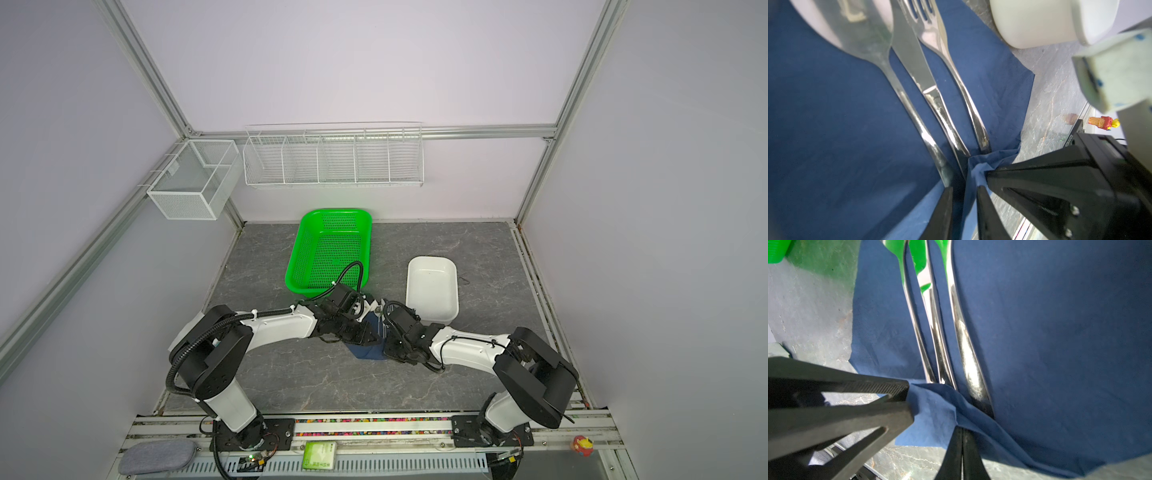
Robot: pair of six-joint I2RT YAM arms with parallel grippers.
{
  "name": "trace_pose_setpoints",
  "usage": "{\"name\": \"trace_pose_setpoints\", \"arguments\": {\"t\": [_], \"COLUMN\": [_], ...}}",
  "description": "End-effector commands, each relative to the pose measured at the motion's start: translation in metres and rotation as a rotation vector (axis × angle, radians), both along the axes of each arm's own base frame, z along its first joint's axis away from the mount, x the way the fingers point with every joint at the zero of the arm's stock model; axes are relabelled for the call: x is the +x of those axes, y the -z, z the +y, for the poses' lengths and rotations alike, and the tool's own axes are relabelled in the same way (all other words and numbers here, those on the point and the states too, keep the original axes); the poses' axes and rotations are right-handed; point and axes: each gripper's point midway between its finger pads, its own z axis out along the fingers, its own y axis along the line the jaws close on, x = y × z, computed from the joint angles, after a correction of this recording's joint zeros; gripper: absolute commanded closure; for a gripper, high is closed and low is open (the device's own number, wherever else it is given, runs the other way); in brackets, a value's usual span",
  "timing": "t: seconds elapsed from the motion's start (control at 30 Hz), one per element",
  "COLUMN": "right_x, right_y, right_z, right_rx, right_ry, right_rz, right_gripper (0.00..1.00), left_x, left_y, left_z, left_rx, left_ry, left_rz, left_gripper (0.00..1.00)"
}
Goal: Place the utensils on the paper napkin and roll it up
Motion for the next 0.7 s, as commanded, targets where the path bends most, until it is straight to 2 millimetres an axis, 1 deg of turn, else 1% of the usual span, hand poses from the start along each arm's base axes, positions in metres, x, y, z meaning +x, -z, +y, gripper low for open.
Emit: {"name": "trace_pose_setpoints", "arguments": {"t": [0.0,0.17,0.27,0.47,0.53,0.67], "right_x": [0.0014,0.0017,0.0016,0.0013,0.0023,0.0017], "right_y": [0.0019,0.0009,-0.0004,-0.0004,-0.0015,-0.0038], "right_z": [-0.0067,-0.0069,-0.0063,-0.0066,-0.0058,-0.0078], "right_rx": [-0.003,-0.002,0.001,0.001,0.004,0.003], "right_ry": [0.046,0.049,0.048,0.048,0.05,0.055], "right_rz": [0.002,0.0,-0.001,0.0,-0.002,-0.006], "right_gripper": [0.92,0.93,0.93,0.92,0.92,0.92], "left_x": [0.0005,-0.0001,-0.0006,-0.0017,-0.0017,0.0006], "left_y": [-0.0049,-0.0036,-0.0011,-0.0014,-0.0013,-0.0027], "left_z": [-0.0081,-0.0097,-0.0089,-0.0102,-0.0107,-0.0106], "left_rx": [-0.027,-0.03,-0.023,-0.03,-0.033,-0.033], "left_ry": [0.039,0.048,0.051,0.062,0.065,0.06], "left_rz": [-0.014,-0.007,-0.006,-0.002,-0.004,-0.02], "left_gripper": [0.83,0.86,0.82,0.82,0.85,0.96]}}
